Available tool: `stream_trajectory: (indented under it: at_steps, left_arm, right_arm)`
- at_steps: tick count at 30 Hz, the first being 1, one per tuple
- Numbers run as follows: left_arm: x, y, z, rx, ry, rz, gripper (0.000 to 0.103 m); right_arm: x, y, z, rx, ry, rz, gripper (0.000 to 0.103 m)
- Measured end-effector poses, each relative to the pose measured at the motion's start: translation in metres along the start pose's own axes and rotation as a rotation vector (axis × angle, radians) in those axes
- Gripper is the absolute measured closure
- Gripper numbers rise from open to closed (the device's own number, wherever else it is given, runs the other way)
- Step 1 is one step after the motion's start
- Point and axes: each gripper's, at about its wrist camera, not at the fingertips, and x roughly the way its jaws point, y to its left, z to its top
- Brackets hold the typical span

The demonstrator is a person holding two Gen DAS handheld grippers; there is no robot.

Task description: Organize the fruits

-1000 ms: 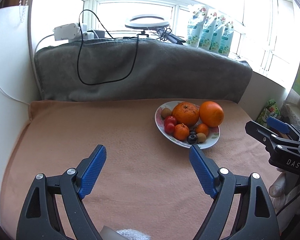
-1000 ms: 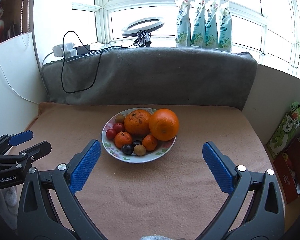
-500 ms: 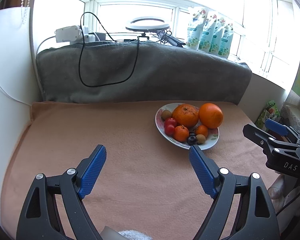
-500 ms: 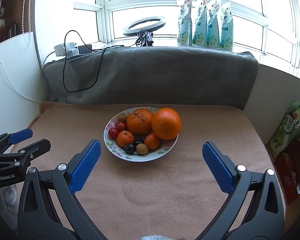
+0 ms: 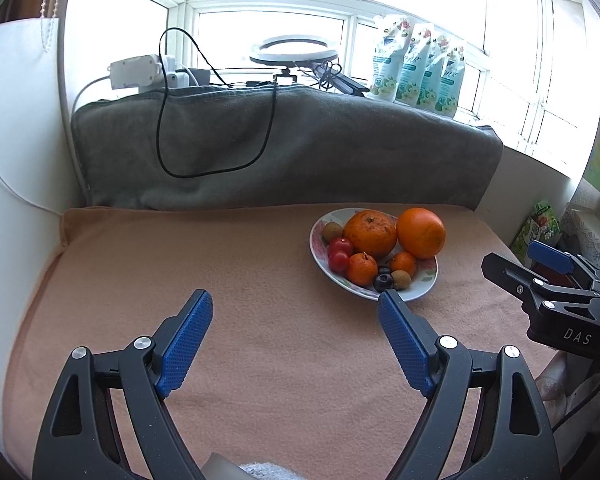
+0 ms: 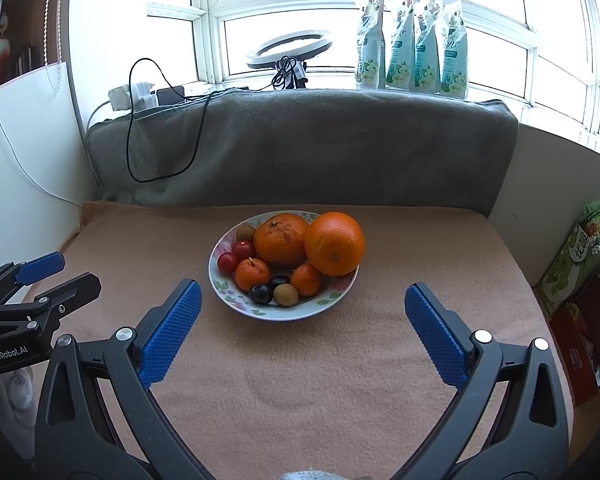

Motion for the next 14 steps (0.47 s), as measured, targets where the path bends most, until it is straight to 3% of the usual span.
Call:
stream_trajectory:
  at_steps: [14]
  left_arm:
    - [-0.0003, 0.0011, -0.001, -0.001, -0.012, 0.004, 0.018]
  right_arm:
    - [0.0021, -0.0005, -0.002, 0.007, 0.005, 0.002, 0.0]
